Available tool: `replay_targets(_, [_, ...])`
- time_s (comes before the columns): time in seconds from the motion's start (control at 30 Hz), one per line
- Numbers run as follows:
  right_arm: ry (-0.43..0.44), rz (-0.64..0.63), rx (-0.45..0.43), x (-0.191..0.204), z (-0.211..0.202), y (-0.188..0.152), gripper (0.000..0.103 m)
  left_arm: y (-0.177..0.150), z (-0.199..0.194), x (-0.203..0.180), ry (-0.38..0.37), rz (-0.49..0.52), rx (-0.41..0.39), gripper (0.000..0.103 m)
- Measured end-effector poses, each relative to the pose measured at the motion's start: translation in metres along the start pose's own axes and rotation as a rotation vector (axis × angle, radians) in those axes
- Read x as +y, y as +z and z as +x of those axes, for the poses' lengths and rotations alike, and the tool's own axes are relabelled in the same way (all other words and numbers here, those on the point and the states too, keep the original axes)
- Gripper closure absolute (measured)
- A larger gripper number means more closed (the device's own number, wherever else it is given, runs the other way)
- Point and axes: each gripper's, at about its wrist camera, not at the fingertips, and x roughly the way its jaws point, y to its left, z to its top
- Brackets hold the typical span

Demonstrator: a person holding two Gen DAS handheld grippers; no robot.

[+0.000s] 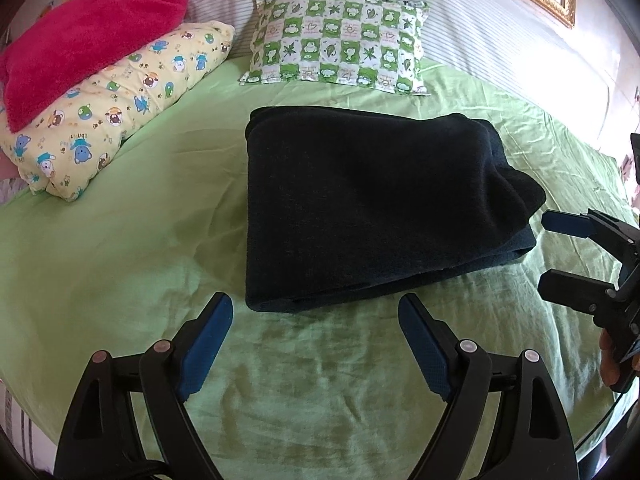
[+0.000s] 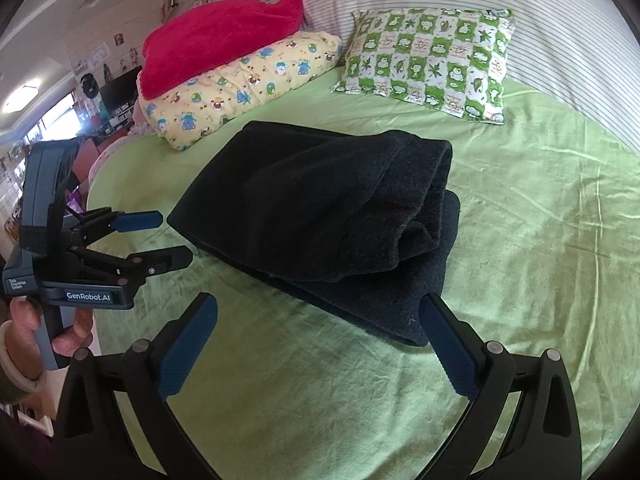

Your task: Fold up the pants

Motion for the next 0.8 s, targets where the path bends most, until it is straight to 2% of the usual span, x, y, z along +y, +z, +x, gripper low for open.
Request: replay_targets(0.8, [-0.008, -0.037, 0.021, -0.002, 0.015, 0.002, 0.002, 0.002, 0.004, -0.008, 0.026, 0.03, -0.019, 0.017])
